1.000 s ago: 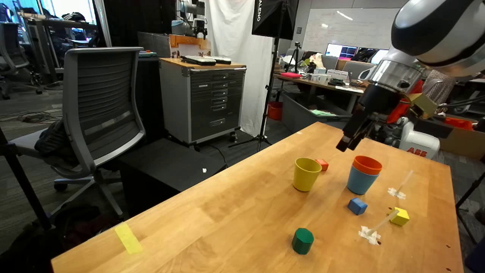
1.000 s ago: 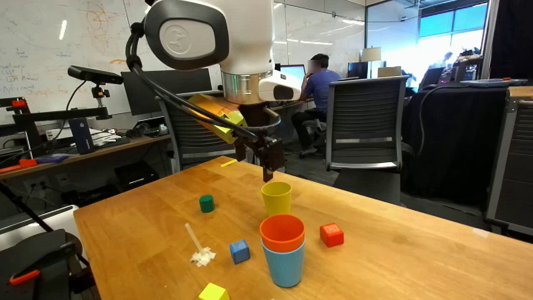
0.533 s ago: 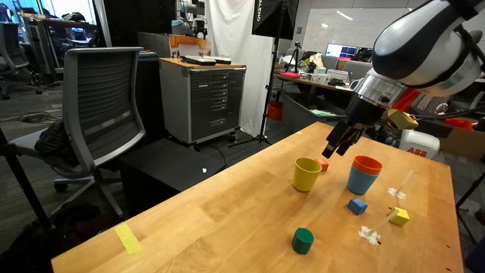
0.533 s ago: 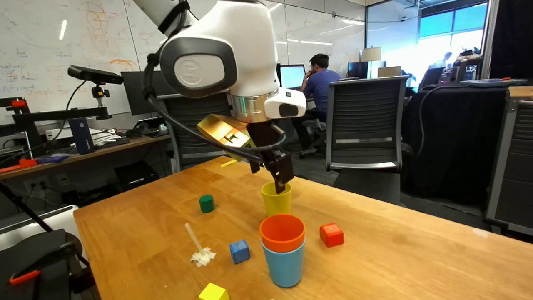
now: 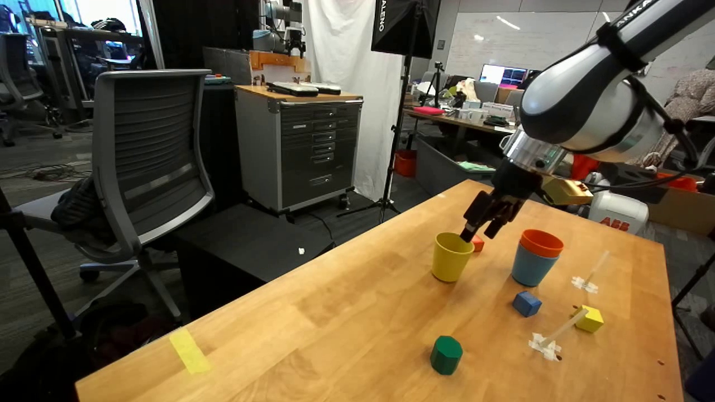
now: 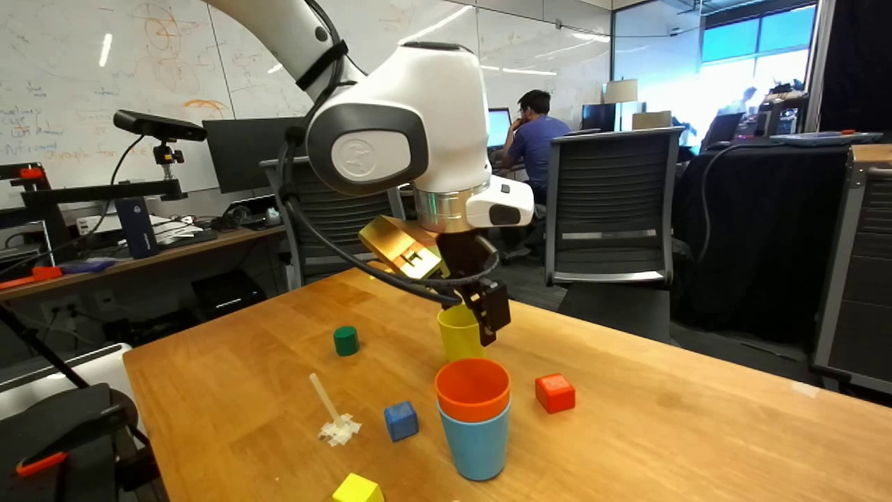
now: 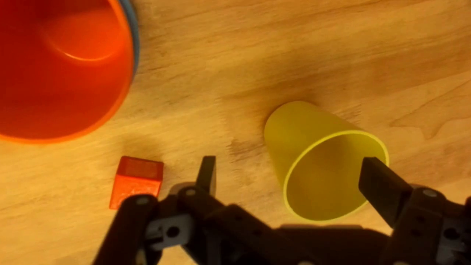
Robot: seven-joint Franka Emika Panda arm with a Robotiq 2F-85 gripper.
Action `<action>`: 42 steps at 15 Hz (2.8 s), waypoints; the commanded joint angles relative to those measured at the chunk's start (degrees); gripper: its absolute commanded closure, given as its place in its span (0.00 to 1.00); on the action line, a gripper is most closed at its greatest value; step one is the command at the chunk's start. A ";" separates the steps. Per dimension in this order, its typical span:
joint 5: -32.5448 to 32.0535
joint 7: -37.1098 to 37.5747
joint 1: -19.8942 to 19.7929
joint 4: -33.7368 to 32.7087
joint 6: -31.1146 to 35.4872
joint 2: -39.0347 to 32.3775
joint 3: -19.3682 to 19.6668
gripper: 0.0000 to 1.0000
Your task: Pick up the orange cup and put it inside the blue cup, then pick up the yellow cup and put it inside the orange cup
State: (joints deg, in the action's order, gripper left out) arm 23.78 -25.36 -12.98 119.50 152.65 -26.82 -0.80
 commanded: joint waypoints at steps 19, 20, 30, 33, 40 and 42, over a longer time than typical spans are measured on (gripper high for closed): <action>-5.08 4.66 -1.58 -5.40 -2.73 -4.99 -2.84 0.94; -5.09 4.63 -1.70 -5.14 -3.27 -4.46 -2.77 0.95; -8.26 8.31 -2.19 -0.95 -10.73 8.22 2.91 0.95; -8.48 7.97 -2.68 0.47 -13.11 13.22 5.05 0.95; -10.67 8.23 -2.68 4.93 -13.24 19.81 9.90 0.95; -11.90 8.50 -2.80 5.86 -13.47 20.26 11.07 0.95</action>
State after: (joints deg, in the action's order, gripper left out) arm 14.32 -18.51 -15.72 122.80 139.98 -9.38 8.88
